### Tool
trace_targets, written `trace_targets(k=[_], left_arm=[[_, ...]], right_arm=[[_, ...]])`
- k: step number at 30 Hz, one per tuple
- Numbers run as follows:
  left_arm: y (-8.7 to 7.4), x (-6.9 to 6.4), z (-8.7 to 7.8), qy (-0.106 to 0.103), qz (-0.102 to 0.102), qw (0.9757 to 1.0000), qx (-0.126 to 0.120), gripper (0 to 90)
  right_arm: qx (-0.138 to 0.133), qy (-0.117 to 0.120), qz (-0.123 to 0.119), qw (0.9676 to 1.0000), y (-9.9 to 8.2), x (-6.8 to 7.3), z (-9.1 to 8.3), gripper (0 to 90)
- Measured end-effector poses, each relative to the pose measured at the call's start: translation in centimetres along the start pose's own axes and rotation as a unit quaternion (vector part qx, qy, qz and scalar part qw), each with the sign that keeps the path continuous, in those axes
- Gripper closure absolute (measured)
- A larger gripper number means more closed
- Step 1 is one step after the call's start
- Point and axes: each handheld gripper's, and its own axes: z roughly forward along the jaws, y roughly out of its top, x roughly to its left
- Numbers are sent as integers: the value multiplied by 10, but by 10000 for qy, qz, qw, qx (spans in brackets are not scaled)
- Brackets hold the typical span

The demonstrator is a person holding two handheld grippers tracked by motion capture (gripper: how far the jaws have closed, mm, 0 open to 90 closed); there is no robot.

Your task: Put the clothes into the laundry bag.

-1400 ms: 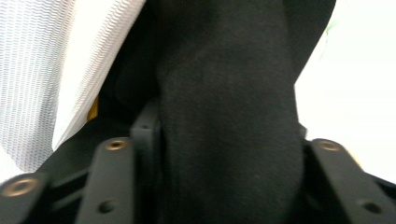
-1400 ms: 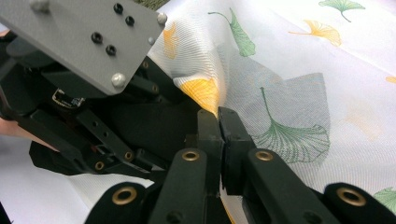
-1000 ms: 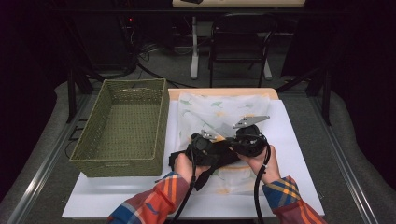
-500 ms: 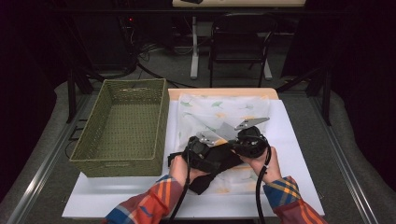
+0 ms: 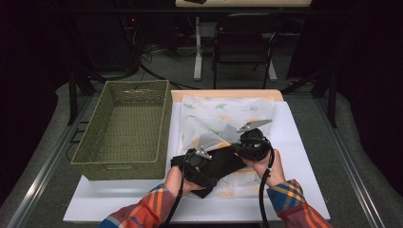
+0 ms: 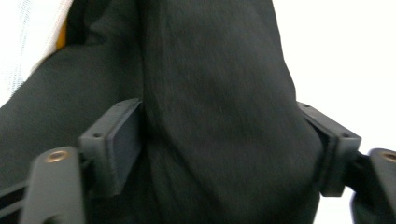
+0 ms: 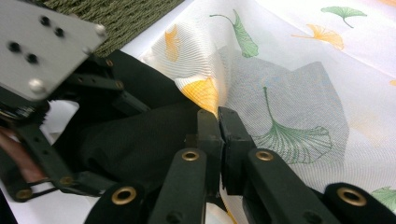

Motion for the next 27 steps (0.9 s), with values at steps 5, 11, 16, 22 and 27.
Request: trace_targets(k=[5,11,16,22,27], left_arm=[[2,-6,11,242,-17,9997,-19,360],[2,-10,12,542,-155,9984,-34,572],[4,-11,7,616,-484,9967,-235,613],[16,-19,0,654,-960,9907,-704,615],[31,-26,7,626,-963,9906,-739,569]], right_arm=[[29,7,5,10000,0,0,2,891],[22,12,-7,10000,1,2,1,892],[-17,35,1,10000,2,3,0,892],[-118,64,9,9999,5,5,-2,892],[-127,72,-51,9999,5,7,0,891]])
